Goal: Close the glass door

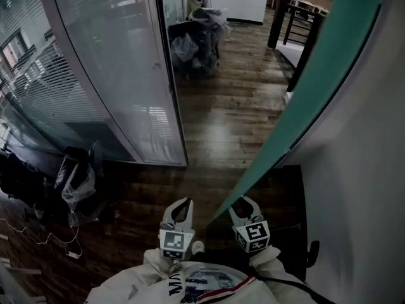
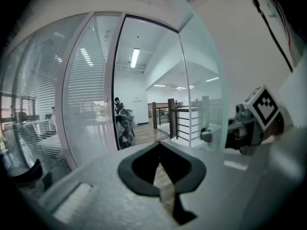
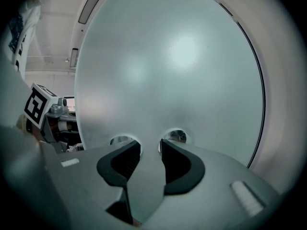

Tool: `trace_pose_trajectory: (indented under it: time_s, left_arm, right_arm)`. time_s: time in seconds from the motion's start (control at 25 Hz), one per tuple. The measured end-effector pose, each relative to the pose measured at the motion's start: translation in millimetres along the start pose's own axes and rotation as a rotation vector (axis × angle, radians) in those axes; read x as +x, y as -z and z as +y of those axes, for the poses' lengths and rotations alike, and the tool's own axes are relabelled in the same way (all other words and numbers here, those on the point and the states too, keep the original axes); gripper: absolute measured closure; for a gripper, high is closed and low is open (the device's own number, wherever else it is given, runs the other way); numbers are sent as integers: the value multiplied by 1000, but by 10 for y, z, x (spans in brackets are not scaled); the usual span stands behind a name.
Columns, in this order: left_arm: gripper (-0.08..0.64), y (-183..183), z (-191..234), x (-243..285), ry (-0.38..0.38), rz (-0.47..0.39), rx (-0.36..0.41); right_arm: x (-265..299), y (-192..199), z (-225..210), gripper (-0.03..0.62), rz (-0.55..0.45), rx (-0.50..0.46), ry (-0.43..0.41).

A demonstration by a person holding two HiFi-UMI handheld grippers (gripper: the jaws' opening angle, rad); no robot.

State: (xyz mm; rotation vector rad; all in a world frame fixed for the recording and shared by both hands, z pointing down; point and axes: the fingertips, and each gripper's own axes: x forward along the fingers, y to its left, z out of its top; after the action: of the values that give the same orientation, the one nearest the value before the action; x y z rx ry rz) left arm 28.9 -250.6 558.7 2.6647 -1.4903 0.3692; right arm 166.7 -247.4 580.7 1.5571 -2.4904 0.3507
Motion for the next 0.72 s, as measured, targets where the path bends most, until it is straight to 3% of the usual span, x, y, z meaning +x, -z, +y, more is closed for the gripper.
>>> trace_pose_trajectory:
  time_s: [0.72]
  left_arm:
    - [558,87,406,5,-49,-2,18]
  right_arm:
    - [662,-140,19,445,27,-45,37]
